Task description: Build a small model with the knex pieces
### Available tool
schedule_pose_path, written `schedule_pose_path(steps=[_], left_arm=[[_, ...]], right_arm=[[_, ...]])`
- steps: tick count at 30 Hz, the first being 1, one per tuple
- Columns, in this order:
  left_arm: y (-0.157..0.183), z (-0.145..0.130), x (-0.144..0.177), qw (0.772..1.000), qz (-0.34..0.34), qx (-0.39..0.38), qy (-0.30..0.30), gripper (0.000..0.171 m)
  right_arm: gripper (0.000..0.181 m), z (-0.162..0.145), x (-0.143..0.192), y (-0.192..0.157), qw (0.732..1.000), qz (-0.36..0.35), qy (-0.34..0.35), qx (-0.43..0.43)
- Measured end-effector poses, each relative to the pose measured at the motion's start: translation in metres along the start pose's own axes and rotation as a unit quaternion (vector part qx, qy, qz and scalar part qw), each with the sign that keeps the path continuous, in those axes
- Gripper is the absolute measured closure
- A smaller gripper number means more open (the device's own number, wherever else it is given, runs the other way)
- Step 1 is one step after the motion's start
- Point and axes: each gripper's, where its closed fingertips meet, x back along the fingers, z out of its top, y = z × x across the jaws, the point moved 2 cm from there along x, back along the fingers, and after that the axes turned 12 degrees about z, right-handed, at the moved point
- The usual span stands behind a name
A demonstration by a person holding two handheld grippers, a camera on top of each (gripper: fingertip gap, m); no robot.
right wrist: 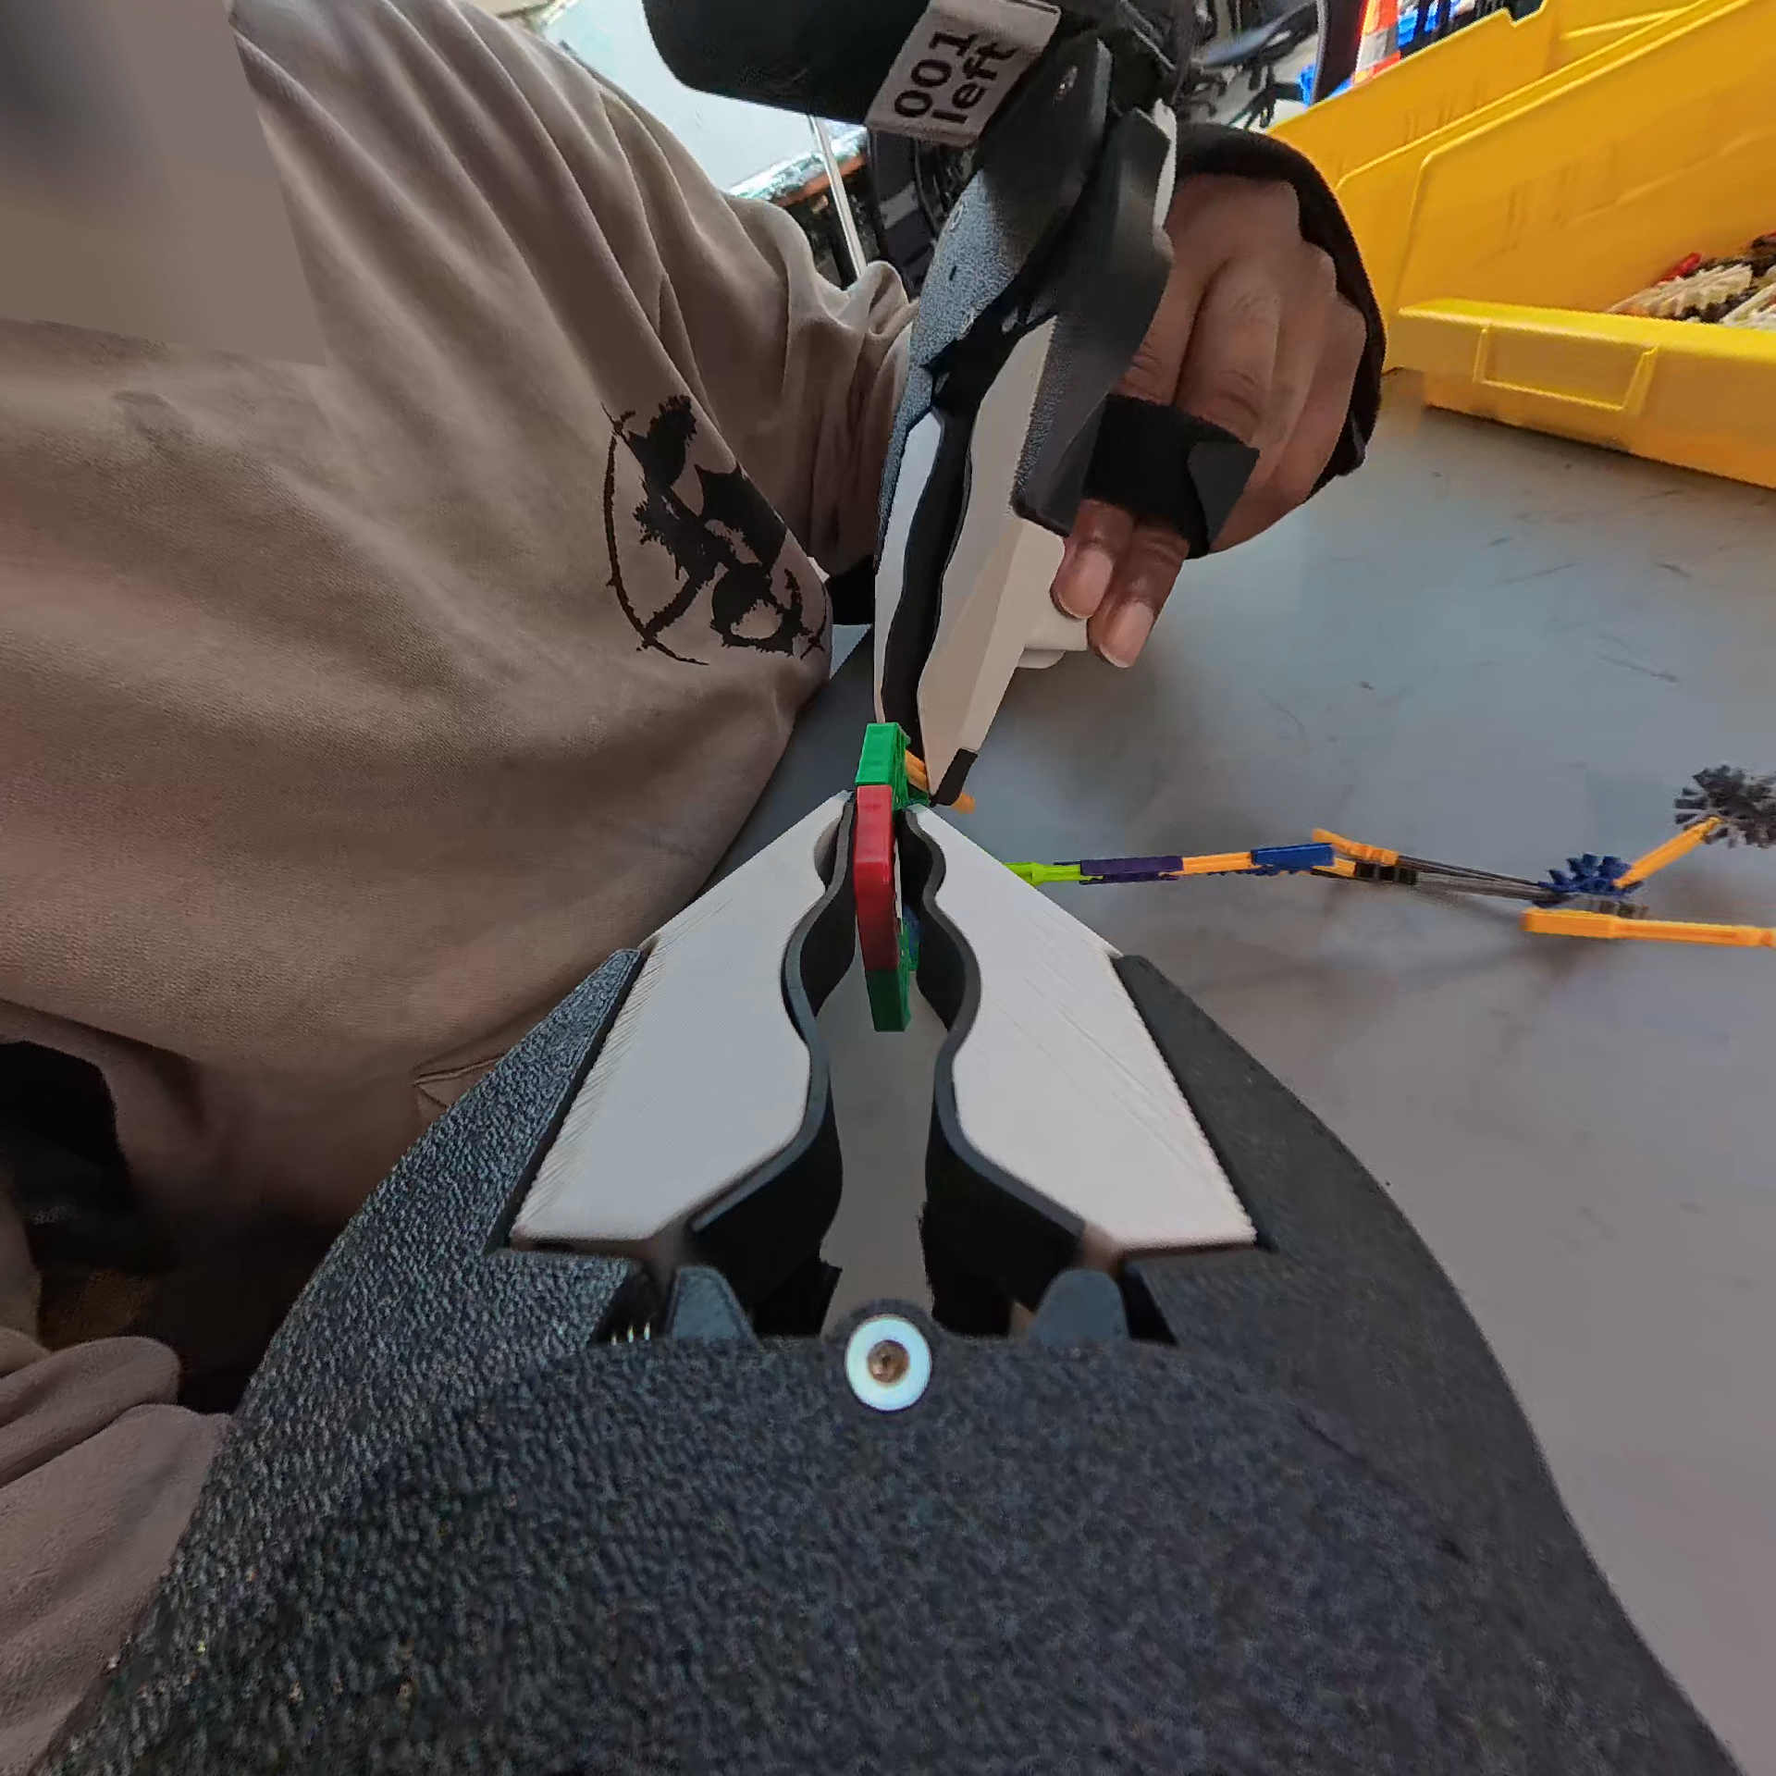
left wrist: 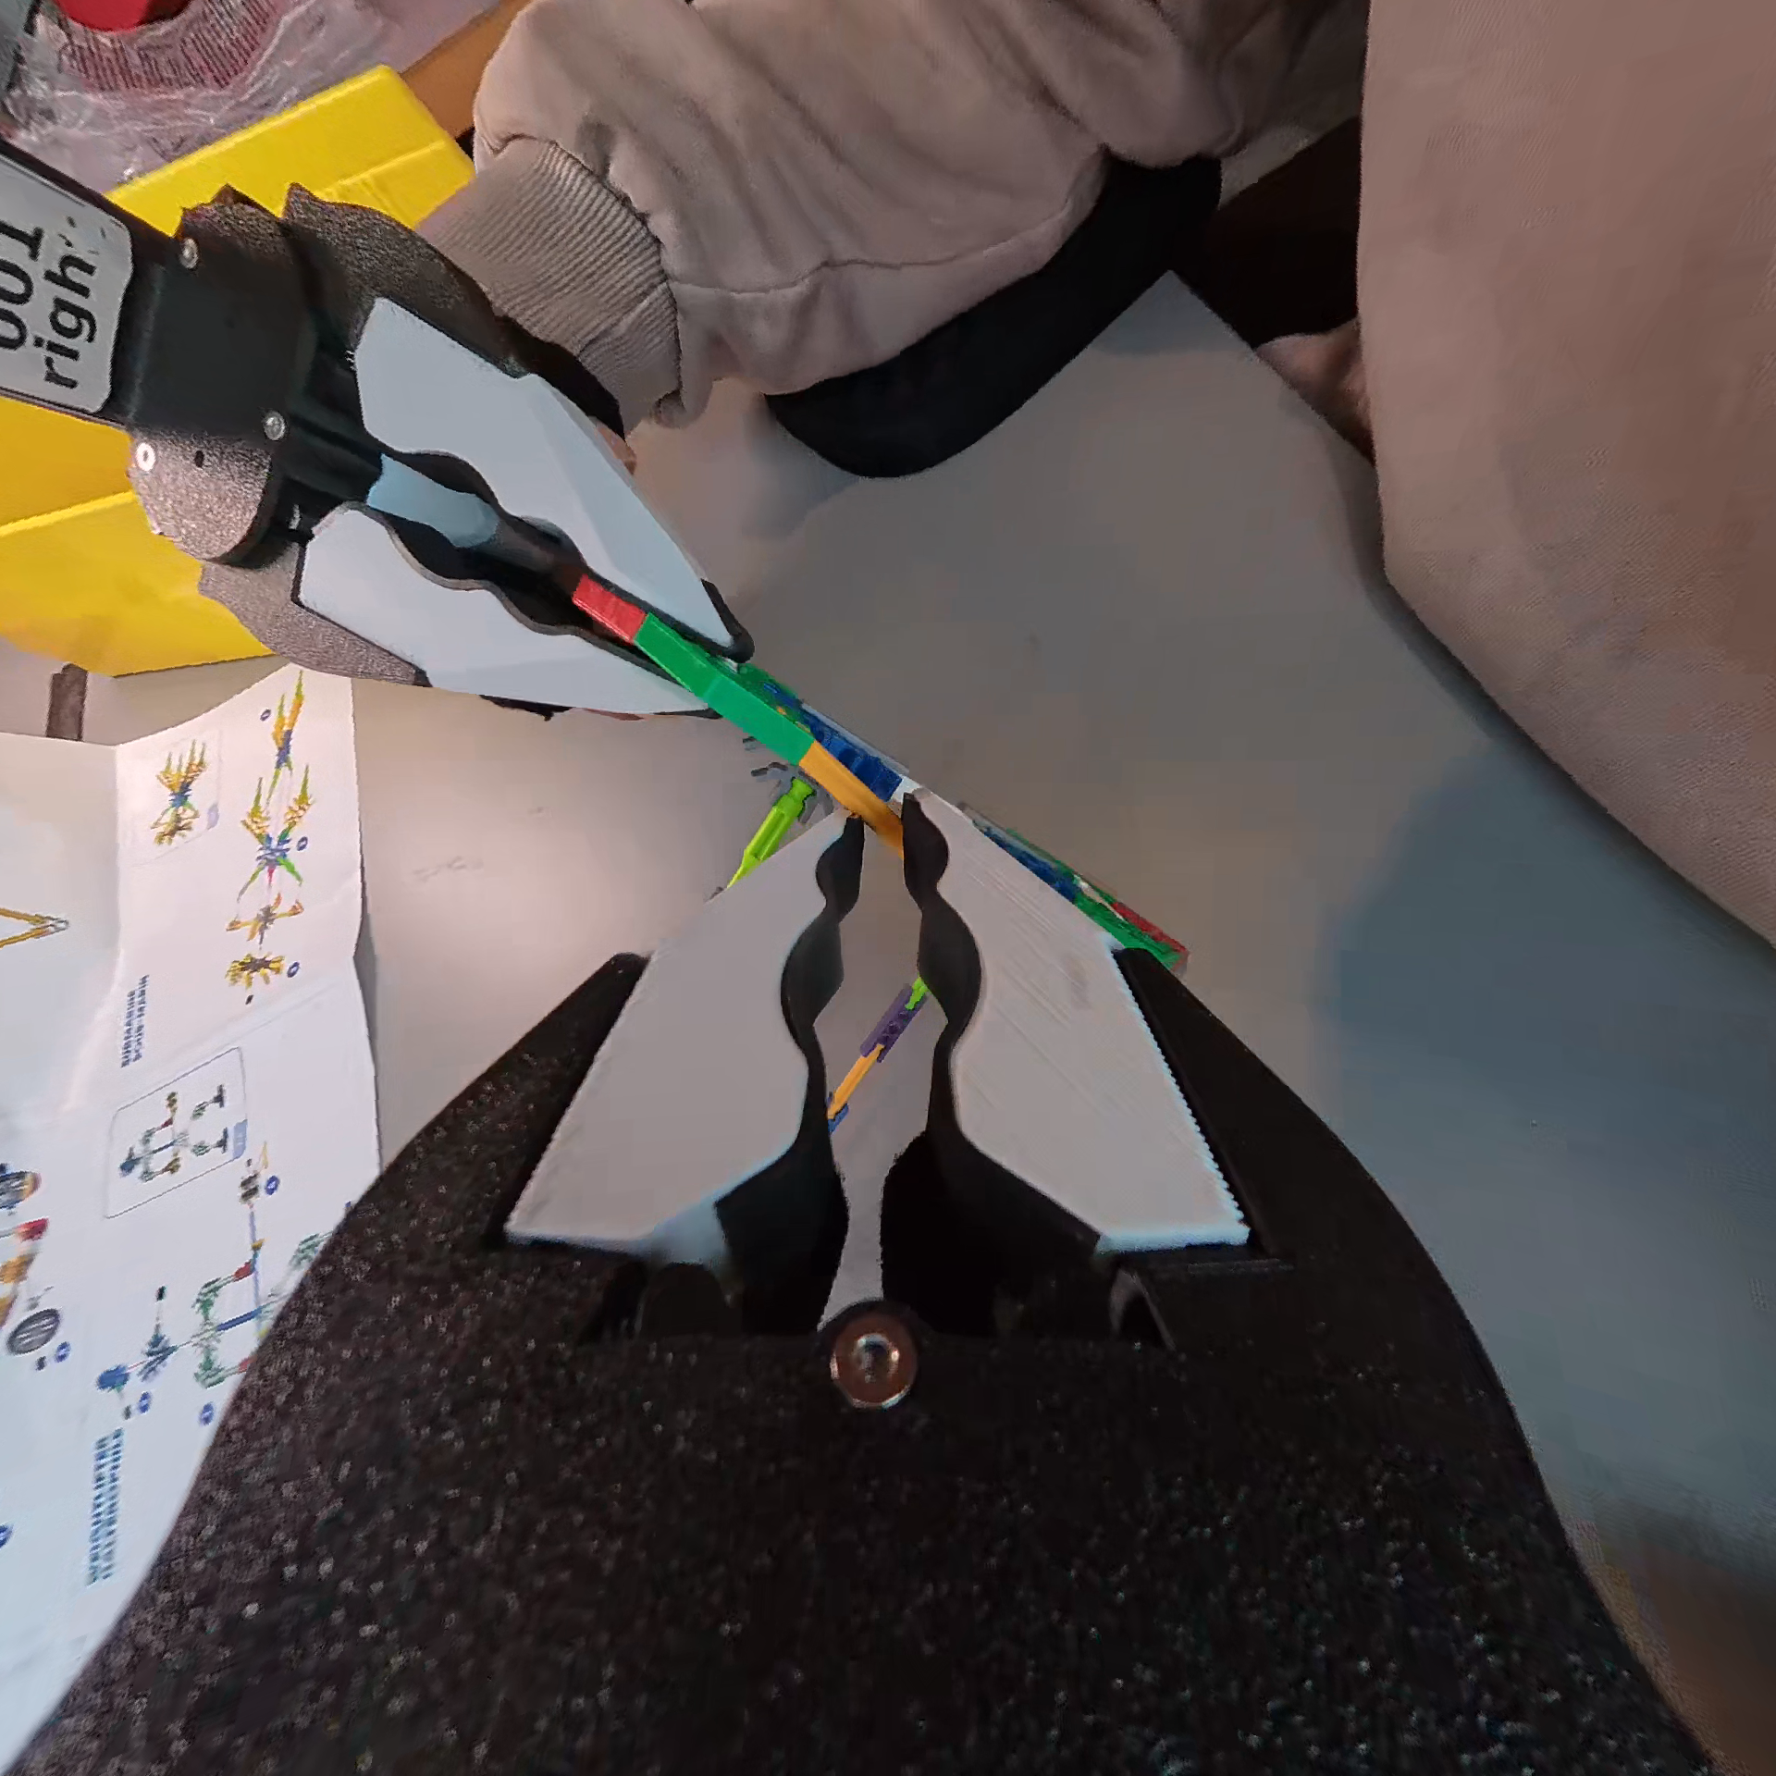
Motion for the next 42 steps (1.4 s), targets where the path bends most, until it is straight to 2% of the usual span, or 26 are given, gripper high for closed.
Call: schedule_pose_path(steps=[5,14,16,17,19,22,27,32,35,38,40,42], left_arm=[[-0.003,-0.002,0.0,0.996,0.046,-0.068,-0.025,0.166],[-0.015,-0.016,-0.001,0.981,0.124,-0.141,-0.053,0.166],[-0.028,-0.017,-0.002,0.972,0.171,-0.154,-0.051,0.167],[-0.024,-0.017,-0.005,0.973,0.158,-0.161,-0.041,0.167],[-0.023,-0.019,-0.006,0.976,0.156,-0.144,-0.045,0.167],[-0.038,-0.011,0.005,0.976,0.187,-0.112,-0.022,0.168],[-0.046,-0.022,0.012,0.978,0.198,-0.062,-0.005,0.168],[-0.069,-0.022,0.031,0.971,0.223,0.053,0.063,0.167],[-0.093,-0.03,0.052,0.951,0.252,0.147,0.099,0.167],[-0.126,-0.055,0.08,0.917,0.32,0.228,0.072,0.167],[-0.151,-0.076,0.112,0.882,0.389,0.263,0.037,0.167],[-0.173,-0.098,0.157,0.836,0.463,0.293,-0.005,0.167]], right_arm=[[0.175,0.001,0.002,0.003,0.999,0.015,0.024,-0.013],[0.174,-0.002,0.007,0.012,0.997,0.025,0.058,-0.038],[0.176,-0.007,-0.004,0.012,0.997,0.036,0.04,-0.046],[0.176,-0.011,-0.016,0.015,0.997,0.043,0.017,-0.058],[0.177,-0.006,-0.027,0.015,0.999,0.036,-0.004,-0.028],[0.176,-0.008,-0.031,0.016,0.999,0.026,-0.023,-0.032],[0.176,-0.009,-0.028,0.02,0.999,0.011,-0.012,-0.028],[0.176,-0.009,-0.014,0.032,0.999,-0.047,-0.009,-0.025],[0.176,-0.01,-0.001,0.04,0.996,-0.087,-0.007,-0.026],[0.175,-0.013,0.007,0.045,0.994,-0.108,-0.006,-0.032],[0.175,-0.013,0.009,0.048,0.992,-0.116,-0.002,-0.039],[0.175,-0.013,0.009,0.049,0.992,-0.12,-0.001,-0.039]])
